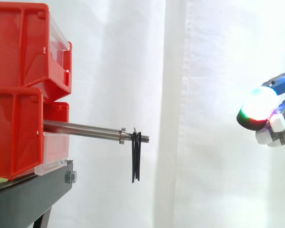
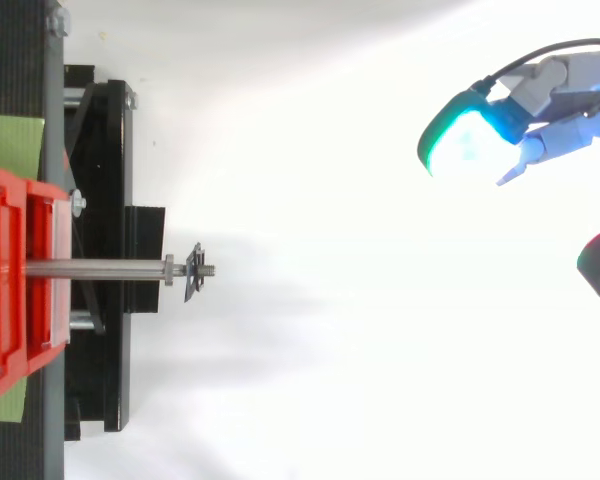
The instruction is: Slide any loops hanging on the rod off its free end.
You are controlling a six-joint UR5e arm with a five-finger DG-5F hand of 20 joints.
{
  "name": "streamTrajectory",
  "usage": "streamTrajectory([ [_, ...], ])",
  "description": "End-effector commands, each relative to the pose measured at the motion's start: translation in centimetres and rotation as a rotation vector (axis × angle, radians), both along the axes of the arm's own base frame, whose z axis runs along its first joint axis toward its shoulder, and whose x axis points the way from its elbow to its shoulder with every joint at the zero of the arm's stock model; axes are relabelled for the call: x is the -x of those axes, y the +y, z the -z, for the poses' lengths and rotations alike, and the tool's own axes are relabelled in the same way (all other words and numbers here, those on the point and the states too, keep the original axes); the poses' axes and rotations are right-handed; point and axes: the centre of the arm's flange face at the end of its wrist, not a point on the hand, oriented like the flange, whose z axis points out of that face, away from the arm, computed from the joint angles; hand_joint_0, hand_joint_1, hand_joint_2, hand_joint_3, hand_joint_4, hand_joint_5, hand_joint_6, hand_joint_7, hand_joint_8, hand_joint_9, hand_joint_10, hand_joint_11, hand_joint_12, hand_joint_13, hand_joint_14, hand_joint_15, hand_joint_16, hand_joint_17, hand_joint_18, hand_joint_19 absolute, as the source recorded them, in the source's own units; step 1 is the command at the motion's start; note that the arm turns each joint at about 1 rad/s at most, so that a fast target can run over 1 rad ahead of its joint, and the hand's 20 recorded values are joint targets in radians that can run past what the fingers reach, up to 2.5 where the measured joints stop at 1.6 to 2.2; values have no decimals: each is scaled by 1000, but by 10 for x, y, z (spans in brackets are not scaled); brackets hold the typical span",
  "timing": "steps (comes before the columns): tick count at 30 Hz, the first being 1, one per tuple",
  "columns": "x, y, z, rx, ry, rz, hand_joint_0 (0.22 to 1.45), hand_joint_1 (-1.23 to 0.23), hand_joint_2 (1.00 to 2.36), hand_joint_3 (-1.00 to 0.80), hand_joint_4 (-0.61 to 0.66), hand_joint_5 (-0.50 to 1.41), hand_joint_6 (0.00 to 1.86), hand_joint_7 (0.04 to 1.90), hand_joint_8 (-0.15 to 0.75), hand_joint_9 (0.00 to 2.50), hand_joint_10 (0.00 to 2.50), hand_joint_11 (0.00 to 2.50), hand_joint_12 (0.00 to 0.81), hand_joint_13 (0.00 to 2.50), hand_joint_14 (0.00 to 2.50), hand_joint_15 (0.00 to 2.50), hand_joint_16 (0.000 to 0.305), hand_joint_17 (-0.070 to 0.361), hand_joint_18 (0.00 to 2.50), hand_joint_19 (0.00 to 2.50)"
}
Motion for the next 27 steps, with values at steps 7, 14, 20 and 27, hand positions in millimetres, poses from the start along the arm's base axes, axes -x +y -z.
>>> streamTrajectory([
  [7,-5,0,-5,231,9,22,563,-505,1009,-405,269,-165,503,832,266,793,13,329,343,543,8,216,43,96,355,276],
  [14,-14,0,4,328,16,41,560,-510,1008,-410,267,-164,503,842,263,753,13,327,346,537,9,223,44,98,374,289],
  [20,-24,2,34,335,41,36,554,-528,1008,-411,263,-166,503,845,264,728,13,339,356,526,9,230,45,101,370,288],
  [27,-46,7,67,307,-24,41,547,-547,1007,-418,257,-172,503,875,259,642,13,338,368,374,7,194,48,108,288,290],
])
